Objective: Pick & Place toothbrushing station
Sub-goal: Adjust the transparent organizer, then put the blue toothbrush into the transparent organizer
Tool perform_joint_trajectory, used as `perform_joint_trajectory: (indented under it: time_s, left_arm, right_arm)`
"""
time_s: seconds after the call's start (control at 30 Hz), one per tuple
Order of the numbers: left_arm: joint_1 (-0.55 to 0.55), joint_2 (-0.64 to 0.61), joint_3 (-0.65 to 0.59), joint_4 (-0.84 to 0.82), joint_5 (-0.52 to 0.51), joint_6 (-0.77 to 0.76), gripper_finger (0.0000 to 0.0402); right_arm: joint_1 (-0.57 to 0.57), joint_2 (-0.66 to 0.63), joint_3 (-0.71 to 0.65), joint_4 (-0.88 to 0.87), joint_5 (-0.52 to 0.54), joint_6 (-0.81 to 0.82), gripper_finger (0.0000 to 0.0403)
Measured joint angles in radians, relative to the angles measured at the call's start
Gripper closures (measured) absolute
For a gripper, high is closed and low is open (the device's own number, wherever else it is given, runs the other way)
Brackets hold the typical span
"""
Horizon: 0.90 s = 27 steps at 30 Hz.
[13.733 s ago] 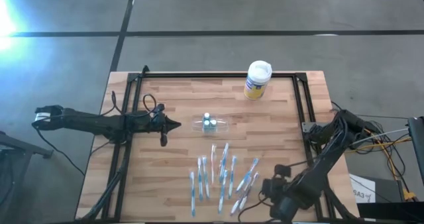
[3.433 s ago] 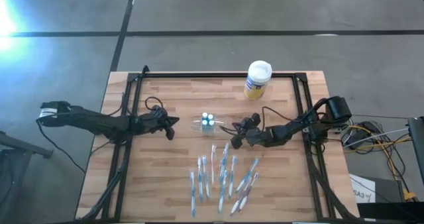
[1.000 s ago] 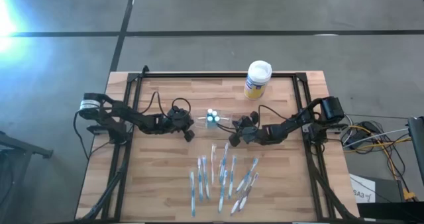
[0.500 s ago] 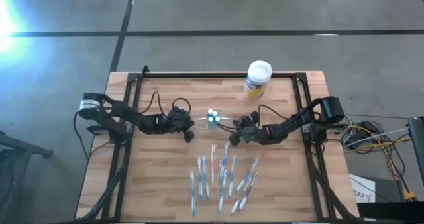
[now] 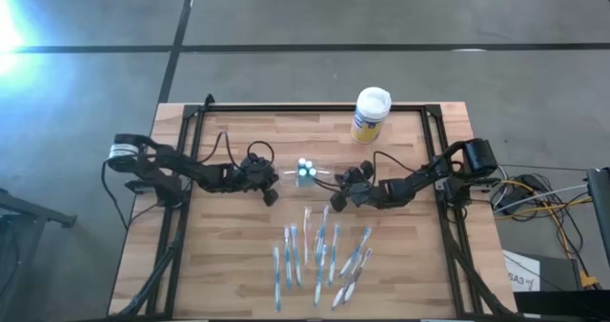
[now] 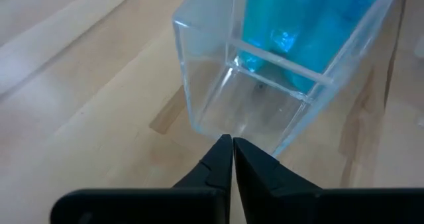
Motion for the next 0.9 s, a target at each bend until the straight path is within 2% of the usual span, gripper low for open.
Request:
perform_joint_trajectory:
  time_s: [0.2, 0.33, 0.53, 0.67, 0.77, 0.9]
  left_arm:
    - [0.001, -0.033, 0.0, -0.037, -0.003, 0.004, 0.0383]
    - [0.001, -0.075, -0.001, -0.117, -0.007, -0.007, 0.0383]
    - [-0.006, -0.17, -0.002, -0.226, -0.012, -0.012, 0.039]
    - [-0.039, -0.246, -0.002, -0.306, -0.007, -0.022, 0.0393]
    - [-0.069, -0.291, -0.003, -0.336, 0.009, -0.019, 0.0393]
    - [-0.086, -0.338, -0.003, -0.346, 0.146, 0.025, 0.0388]
  right_arm:
    - [0.007, -0.021, 0.0, -0.047, 0.034, 0.01, 0.0394]
    - [0.034, -0.073, -0.002, -0.178, 0.124, 0.049, 0.0394]
    - [0.093, -0.189, -0.008, -0.353, 0.182, 0.073, 0.0394]
    - [0.168, -0.275, -0.037, -0.345, 0.212, -0.036, 0.0394]
    - [0.209, -0.338, -0.083, -0.275, 0.222, -0.119, 0.0394]
    - [0.235, -0.418, -0.154, -0.192, 0.207, -0.204, 0.0394]
